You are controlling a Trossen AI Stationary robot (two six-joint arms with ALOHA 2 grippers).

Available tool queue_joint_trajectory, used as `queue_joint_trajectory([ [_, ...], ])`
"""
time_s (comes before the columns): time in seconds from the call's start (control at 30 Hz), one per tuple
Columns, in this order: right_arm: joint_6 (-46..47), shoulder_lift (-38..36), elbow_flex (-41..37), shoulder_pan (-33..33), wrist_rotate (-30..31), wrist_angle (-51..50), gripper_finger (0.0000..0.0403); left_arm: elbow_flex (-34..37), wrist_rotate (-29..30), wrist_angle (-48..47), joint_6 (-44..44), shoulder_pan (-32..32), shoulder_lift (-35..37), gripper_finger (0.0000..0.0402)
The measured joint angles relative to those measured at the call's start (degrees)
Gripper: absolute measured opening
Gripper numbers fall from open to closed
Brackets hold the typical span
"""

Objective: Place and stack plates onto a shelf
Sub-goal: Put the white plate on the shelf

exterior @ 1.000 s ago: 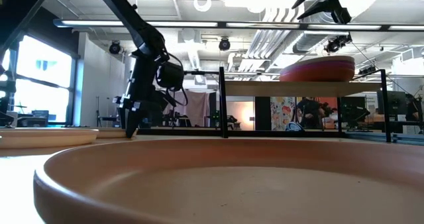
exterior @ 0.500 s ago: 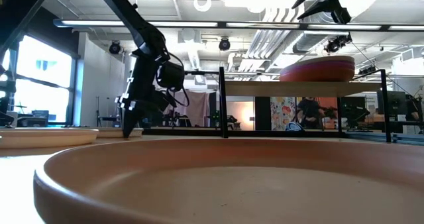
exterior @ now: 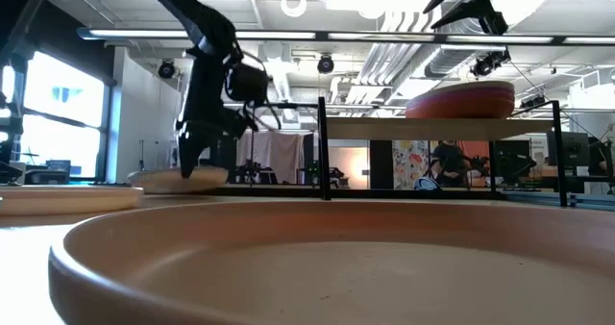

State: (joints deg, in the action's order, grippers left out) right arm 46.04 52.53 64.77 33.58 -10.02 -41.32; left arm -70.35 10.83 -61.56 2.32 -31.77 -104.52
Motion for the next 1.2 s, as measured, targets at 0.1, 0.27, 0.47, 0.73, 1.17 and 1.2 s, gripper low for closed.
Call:
queue_joint_trajectory([
  [0.1,0.09,0.00,0.00,0.00,0.65,0.02,0.0115,-0.34,0.13,0.05,0.29,-0.02,4.24,0.0003],
  [0.27,-0.02,0.00,0.00,0.00,1.42,0.03,0.0115,-2.38,2.70,0.26,1.36,-0.02,11.86,0.0003],
  [0.47,-2.00,0.00,0.00,0.00,1.42,0.04,0.0115,-6.75,6.06,2.56,4.43,0.24,20.06,0.0003],
  [0.73,-3.88,0.25,0.00,-1.23,1.56,0.37,0.0115,-13.18,8.13,10.40,16.14,1.14,26.48,0.0003],
  [1.17,-7.82,2.69,0.00,-6.60,3.53,21.42,0.0114,-17.77,8.30,22.12,34.45,3.10,26.89,0.0003],
  [1.2,-8.32,2.82,0.00,-6.58,3.62,22.35,0.0114,-17.77,8.31,22.39,35.60,3.25,26.90,0.0003],
])
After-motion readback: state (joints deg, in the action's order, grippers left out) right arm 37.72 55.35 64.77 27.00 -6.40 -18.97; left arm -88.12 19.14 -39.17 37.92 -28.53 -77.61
